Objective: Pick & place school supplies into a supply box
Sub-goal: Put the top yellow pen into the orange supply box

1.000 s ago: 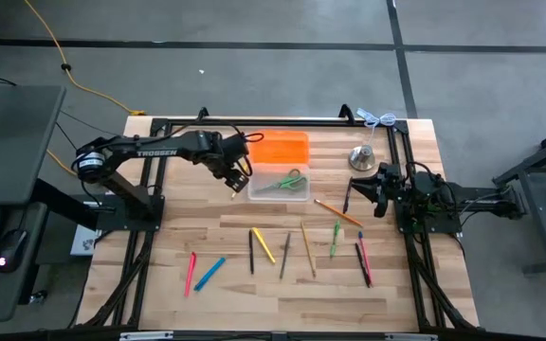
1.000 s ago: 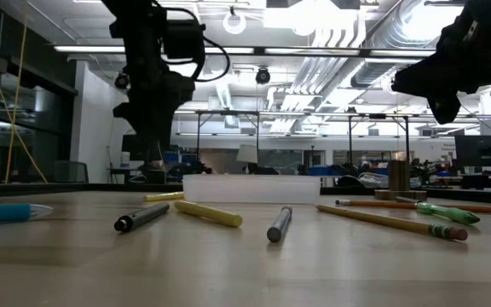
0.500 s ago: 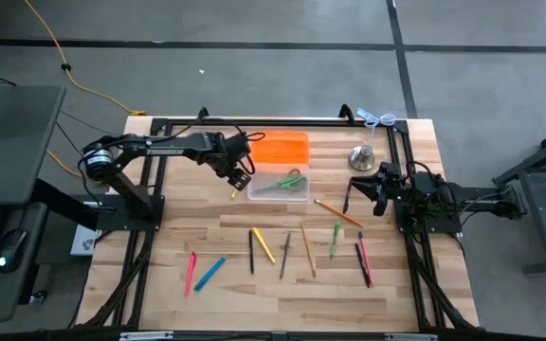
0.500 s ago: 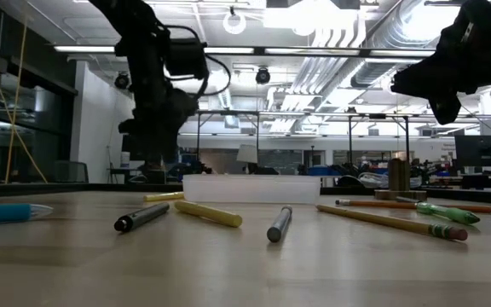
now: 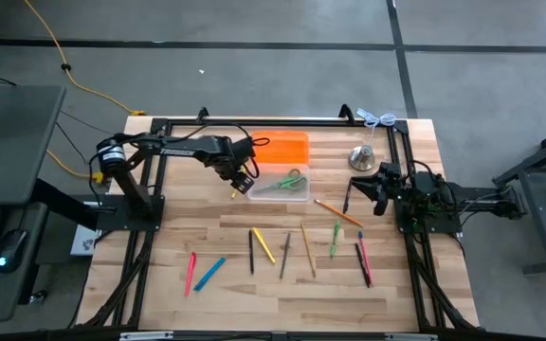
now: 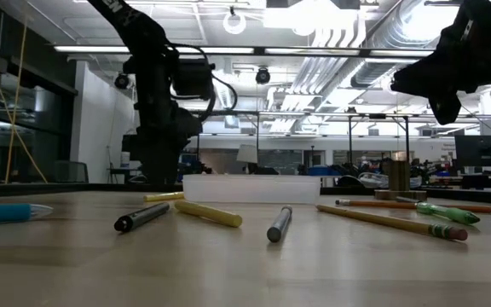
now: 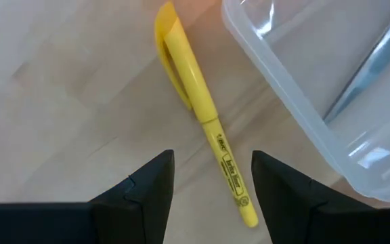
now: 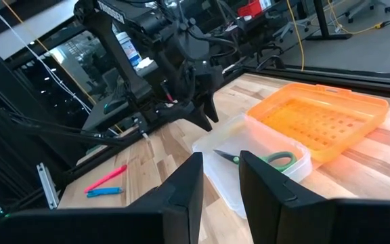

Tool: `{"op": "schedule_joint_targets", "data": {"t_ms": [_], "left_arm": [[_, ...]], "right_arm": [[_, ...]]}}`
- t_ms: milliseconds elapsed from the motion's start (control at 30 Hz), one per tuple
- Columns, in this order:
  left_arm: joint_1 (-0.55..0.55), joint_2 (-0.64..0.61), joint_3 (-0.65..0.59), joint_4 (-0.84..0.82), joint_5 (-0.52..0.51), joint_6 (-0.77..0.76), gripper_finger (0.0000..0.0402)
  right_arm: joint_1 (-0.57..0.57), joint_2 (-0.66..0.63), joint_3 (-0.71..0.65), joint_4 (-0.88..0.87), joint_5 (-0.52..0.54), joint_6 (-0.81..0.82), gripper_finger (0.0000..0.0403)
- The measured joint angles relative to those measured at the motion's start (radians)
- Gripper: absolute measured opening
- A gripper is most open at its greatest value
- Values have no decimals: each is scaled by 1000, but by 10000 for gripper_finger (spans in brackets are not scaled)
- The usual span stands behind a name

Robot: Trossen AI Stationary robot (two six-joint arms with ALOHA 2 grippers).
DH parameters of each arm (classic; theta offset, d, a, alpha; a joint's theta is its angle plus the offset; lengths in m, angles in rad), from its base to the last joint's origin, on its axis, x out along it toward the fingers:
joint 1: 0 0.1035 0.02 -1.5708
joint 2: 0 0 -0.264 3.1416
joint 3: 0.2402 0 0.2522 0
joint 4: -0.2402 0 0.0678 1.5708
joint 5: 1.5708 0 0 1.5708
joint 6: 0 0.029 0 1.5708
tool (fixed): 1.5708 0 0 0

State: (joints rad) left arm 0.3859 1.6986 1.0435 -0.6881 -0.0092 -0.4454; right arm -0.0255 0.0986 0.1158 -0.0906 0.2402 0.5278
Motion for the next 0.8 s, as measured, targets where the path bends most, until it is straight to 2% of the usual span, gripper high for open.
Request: {"op": "schedule_joint_targets", "data": {"t_ms": [467,800], "left_arm": [[0,55,-1,47,21,4,225],[0,47,-80,127,15,-6,225]], "right_arm": [[0,0,0,-1,-1,19,74],[0,0,0,-1,0,17,74]]}}
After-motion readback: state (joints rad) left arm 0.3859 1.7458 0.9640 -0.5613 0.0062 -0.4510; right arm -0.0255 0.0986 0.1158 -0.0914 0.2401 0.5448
